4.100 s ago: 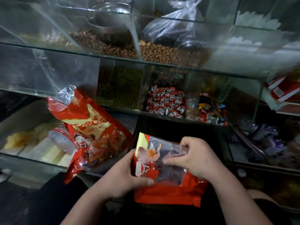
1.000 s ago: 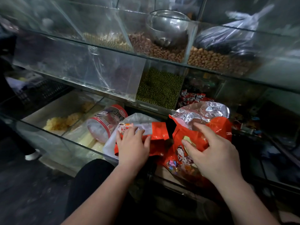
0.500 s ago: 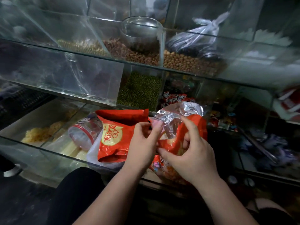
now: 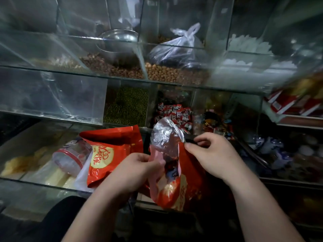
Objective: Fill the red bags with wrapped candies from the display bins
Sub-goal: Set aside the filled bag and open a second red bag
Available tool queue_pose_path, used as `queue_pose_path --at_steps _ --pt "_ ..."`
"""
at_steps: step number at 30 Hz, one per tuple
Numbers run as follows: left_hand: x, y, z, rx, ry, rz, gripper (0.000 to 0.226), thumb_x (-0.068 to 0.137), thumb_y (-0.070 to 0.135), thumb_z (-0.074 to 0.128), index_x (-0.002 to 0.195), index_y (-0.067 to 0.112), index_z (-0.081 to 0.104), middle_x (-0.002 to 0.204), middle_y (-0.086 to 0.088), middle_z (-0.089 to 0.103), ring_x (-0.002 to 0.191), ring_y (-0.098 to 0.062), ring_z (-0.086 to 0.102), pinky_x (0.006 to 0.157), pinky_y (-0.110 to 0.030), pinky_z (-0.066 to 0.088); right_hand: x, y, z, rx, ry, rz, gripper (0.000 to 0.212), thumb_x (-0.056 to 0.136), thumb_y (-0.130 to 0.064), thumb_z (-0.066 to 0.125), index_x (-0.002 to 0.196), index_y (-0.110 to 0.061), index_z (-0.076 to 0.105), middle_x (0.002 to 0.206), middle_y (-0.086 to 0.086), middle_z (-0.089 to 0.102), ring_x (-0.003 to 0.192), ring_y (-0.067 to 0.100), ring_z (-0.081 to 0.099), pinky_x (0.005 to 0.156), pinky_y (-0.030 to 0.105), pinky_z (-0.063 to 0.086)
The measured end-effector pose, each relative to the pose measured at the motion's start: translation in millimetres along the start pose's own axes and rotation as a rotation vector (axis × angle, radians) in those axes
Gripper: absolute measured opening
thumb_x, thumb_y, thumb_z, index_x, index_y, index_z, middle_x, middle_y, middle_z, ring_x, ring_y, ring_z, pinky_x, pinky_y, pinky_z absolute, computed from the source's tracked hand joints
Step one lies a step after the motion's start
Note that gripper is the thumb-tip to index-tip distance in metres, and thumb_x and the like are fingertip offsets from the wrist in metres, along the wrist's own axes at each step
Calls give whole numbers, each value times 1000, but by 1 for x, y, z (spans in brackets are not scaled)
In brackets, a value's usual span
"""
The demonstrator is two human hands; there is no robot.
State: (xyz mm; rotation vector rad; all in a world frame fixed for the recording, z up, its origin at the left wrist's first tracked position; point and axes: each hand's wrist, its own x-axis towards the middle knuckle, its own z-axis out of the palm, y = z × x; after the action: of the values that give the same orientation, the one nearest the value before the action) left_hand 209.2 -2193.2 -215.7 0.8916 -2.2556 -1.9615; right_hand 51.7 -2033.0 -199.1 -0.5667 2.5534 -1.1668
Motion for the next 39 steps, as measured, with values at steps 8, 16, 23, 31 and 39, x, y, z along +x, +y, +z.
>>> queue_pose_path --at_steps 8,16,23,31,39 --pt "6 8 9 -56 -16 -58 44 64 46 78 83 6 75 80 -16 75 70 -34 72 60 -38 56 -4 -18 21 -390 16 -52 25 74 -48 62 66 -25 57 64 -7 61 58 13 59 46 27 39" --pt "50 23 7 367 227 186 5 76 25 75 79 28 72 70 17 73 67 2 68 67 -25 60 -10 3 -7 -592 202 -118 48 94 -52 53 59 -20 54 56 -5 56 53 17 51 46 26 29" --pt "31 28 -4 281 762 539 38 79 31 68 117 38 64 73 15 68 60 2 61 49 -11 44 4 27 -48 -153 499 -340 52 100 -33 61 54 -11 54 54 1 58 56 25 62 56 35 48" --pt "8 -12 39 130 325 154 40 78 31 75 105 52 55 86 16 72 64 -10 69 48 -30 52 -18 47 0 -278 118 -190 32 95 -39 61 63 -41 57 54 -24 57 42 8 47 42 26 28" --pt "2 -11 7 412 670 296 41 74 16 76 108 36 63 78 23 62 74 15 58 52 -3 39 -13 57 -37 -364 247 -99 41 91 -28 64 57 -9 52 49 1 52 52 18 51 52 35 37"
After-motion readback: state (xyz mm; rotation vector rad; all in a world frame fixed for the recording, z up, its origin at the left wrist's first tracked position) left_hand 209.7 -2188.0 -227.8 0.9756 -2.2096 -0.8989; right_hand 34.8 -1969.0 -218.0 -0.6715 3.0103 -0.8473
